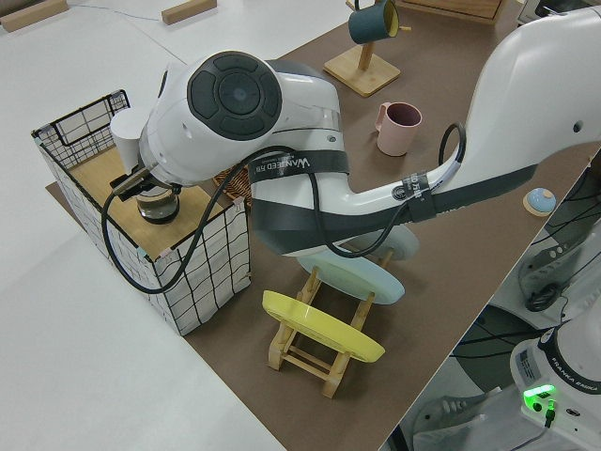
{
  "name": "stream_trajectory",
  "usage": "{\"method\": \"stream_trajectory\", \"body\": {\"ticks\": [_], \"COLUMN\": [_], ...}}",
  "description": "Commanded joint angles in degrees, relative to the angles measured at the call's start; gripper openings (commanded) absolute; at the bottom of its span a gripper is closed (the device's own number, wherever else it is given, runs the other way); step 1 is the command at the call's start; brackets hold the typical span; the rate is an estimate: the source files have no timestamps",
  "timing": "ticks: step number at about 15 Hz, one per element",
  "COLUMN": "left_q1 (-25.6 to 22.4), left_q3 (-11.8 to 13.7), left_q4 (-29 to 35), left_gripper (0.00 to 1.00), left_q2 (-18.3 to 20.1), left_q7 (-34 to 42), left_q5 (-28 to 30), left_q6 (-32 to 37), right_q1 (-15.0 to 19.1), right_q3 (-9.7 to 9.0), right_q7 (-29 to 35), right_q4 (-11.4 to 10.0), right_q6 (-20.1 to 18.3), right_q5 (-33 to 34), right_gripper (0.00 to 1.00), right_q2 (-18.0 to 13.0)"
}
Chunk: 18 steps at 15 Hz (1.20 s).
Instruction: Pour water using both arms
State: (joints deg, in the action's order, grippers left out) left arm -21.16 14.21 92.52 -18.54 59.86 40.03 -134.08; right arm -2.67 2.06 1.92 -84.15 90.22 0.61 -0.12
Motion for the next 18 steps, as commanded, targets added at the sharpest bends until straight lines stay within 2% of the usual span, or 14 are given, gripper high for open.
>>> {"method": "stream_trajectory", "body": {"ticks": [1, 2, 3, 4, 11, 15, 18], "left_q1": [-1.42, -1.34, -1.34, -1.34, -1.25, -0.99, -0.81], "left_q3": [-1.03, -1.03, -1.03, -1.03, -0.68, -0.77, -0.59], "left_q4": [-1.20, -1.20, -1.20, -1.29, -1.91, -1.91, -1.99], "left_gripper": [0.01, 0.10, 0.43, 0.99, 1.00, 1.00, 1.00], "left_q2": [-1.06, -1.06, -1.23, -1.24, -0.71, 0.61, 1.40], "left_q7": [2.37, 2.37, 2.37, 2.28, -1.40, -7.89, -10.89], "left_q5": [1.63, 1.89, 1.98, 1.98, 0.40, -6.00, -8.56], "left_q6": [0.23, 0.23, 0.23, 0.23, 1.45, 2.25, 4.61], "right_q1": [0.56, 0.47, 0.56, 0.56, 0.56, 0.56, 0.56], "right_q3": [-0.21, -0.21, -0.21, -0.21, -0.21, -0.21, -0.21], "right_q7": [-0.87, -0.87, -0.87, -0.87, -0.87, -0.87, -0.87], "right_q4": [0.74, 0.74, 0.74, 0.74, 0.74, 0.74, 0.74], "right_q6": [-0.75, -0.75, -0.75, -0.75, -0.75, -0.75, -0.75], "right_q5": [-1.13, -1.13, -1.13, -1.13, -1.13, -1.13, -1.13], "right_gripper": [0.983, 0.983, 0.983, 0.983, 0.983, 0.983, 0.983], "right_q2": [0.38, 0.38, 0.38, 0.38, 0.38, 0.38, 0.38]}}
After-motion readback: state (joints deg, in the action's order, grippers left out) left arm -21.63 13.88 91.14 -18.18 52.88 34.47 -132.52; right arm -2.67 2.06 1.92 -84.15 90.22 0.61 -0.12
